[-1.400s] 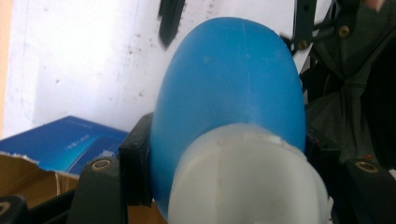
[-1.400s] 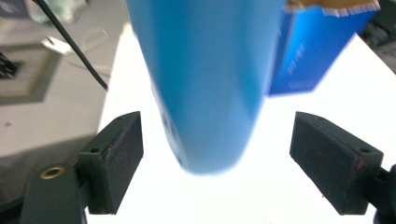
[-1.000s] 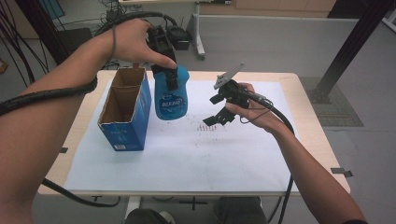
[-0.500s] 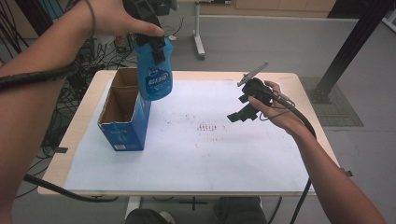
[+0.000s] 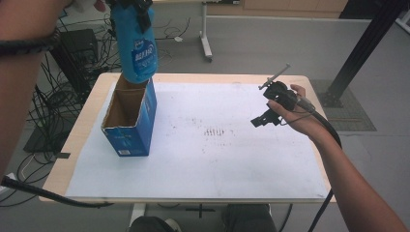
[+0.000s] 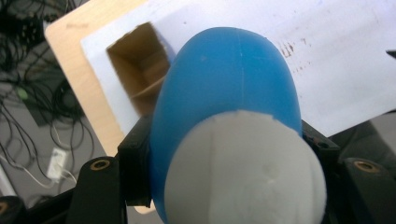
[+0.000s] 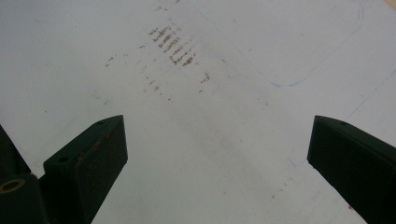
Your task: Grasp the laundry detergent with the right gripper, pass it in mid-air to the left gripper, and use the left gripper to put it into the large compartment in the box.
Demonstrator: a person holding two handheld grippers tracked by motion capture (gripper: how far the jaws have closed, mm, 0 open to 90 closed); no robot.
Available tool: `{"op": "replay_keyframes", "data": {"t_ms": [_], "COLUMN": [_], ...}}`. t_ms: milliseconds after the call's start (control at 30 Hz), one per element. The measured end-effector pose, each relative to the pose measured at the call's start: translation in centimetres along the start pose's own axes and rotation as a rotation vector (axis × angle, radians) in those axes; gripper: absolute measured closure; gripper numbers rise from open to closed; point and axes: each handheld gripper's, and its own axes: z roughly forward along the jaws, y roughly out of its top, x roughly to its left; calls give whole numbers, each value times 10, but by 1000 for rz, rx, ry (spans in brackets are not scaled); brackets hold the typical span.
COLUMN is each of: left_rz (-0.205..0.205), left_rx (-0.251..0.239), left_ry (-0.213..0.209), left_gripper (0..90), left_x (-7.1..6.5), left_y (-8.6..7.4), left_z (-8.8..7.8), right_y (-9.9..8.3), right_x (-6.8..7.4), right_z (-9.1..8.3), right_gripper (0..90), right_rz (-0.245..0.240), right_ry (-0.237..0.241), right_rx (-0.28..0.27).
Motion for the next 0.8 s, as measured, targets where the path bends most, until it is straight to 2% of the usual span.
{"op": "replay_keyframes", "data": {"t_ms": [100,233,500,600,800], "left_rz": [-76,-156,-311,-357,-433], "left_rx": [3,-5,-6,-9,-17], "left_ry": [-7,-3,3,3,9], "left_gripper": [370,370,371,371,371], "left_x": [12,26,51,59,69], "left_y": [-2,-4,-8,-10,-13], "left_z": [-6,-10,-11,-11,-4], "right_y": [-2,-1,4,4,5], "right_x": [-1,1,4,5,9], "right_z": [-2,-4,-13,-15,-17], "right_gripper": [49,49,49,50,50], "right_rz": [1,-11,-34,-38,-59], "right_ry": [1,8,-13,1,-4], "right_rx": [2,3,3,6,9]}}
